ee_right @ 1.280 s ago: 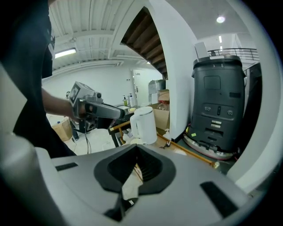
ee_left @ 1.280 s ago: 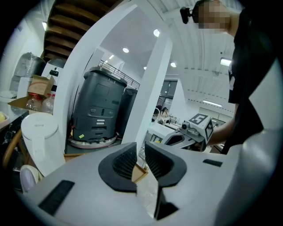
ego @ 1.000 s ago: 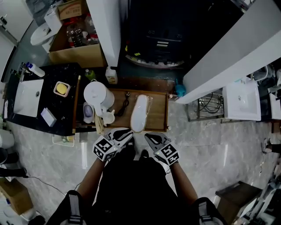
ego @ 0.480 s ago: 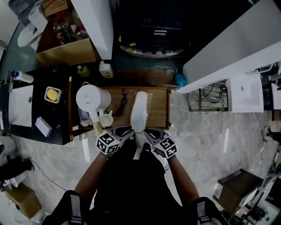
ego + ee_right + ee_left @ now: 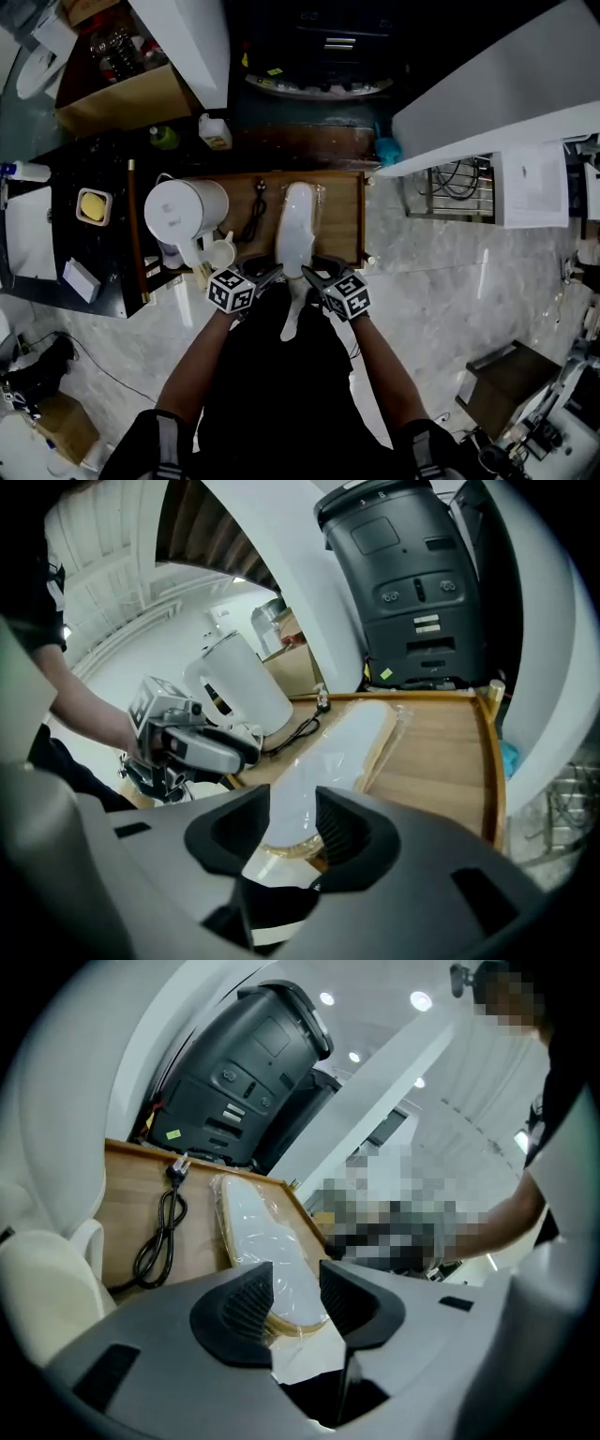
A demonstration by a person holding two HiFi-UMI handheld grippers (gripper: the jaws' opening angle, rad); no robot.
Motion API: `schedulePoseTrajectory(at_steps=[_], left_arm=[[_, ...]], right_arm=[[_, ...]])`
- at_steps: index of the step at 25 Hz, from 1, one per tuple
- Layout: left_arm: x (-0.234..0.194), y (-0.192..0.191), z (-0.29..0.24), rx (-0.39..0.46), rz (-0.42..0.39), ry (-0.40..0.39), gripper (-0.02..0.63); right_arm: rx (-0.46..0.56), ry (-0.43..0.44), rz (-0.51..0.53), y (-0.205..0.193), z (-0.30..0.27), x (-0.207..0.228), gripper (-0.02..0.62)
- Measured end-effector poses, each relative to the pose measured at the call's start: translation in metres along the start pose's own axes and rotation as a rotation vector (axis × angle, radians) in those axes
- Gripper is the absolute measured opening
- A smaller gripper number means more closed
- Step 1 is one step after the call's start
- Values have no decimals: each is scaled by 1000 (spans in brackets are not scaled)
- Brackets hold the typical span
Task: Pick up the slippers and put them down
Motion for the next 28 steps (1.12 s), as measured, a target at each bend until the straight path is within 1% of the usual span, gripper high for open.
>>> schedulePoseTrajectory(at_steps=[2,4,8,11,14,17,22,28], left_arm=[[-7,-6,-8,-16,10,3,150],[-11,-12,-15,-32,22,14,163],[-22,-17,-26,-57,49,47,216],[-29,-19,-34,-62,88,50,216],[-33,-20,-40,-79,90,45,218],[-34,-18,-46,-89,100,28,218],[-36,-19,-52,-123,73,25,218],[-38,-19,-56,-147,76,33,218]], right_arm=[[-9,-4,-44,-8,-7,8,159],[-11,-18,-67,-12,-11,15,177],[-22,-35,-93,-14,-17,28,204],[-40,-41,-98,-17,-22,37,209],[-60,-41,-116,-20,-26,40,213],[-54,-20,-156,-24,-31,43,215],[-58,2,-194,-26,-34,45,219],[-66,13,-212,-24,-36,48,219]])
Point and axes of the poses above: the fingertips, and each gripper's own axes: z backward along the fingers, x to its right, y out of its top, the point moved 4 cm from there along z, backward along the fingers, and after that the axes turned 7 degrees about y, right-handed, at the moved point
